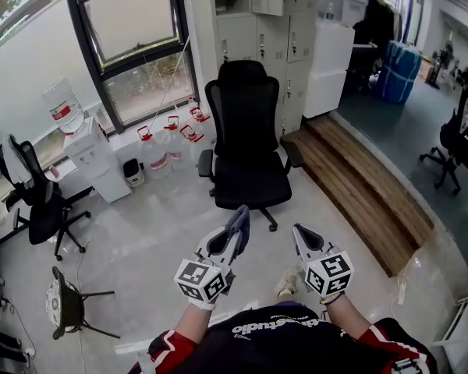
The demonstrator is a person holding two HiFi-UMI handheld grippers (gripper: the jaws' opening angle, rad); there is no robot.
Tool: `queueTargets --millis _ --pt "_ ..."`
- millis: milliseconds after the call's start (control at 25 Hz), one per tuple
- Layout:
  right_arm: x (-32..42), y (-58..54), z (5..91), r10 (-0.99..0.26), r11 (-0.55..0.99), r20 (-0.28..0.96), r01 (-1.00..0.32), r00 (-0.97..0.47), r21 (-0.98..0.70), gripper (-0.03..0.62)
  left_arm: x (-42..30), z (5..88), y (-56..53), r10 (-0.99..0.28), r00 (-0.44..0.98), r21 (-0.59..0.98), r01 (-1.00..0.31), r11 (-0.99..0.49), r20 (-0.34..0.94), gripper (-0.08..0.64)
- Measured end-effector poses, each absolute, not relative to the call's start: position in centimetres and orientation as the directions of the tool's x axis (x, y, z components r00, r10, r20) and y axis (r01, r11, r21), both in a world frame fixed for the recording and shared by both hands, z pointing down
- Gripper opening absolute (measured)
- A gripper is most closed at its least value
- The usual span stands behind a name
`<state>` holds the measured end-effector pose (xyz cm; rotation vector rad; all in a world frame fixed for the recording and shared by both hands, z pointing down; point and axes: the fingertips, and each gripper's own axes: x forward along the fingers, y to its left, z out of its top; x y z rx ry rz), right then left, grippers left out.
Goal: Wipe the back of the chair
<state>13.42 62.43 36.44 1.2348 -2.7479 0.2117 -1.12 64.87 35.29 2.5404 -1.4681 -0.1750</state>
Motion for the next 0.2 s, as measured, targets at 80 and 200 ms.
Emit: queueTargets --millis 80,200 --pt "14.1 62.3 35.9 -0.726 0.663 0.175 -0.744 -0.665 -0.079 0.012 -0.2 34.7 64.6 -0.865 0.501 0.235 -0.841 -0.487 0.002 0.060" --pt "15.3 61.8 34.5 -0.716 0.671 0.186 -0.737 -0.673 -0.082 0.012 1.2 33.4 64.1 -0.865 0.502 0.249 -0.839 -0.483 0.014 0.060"
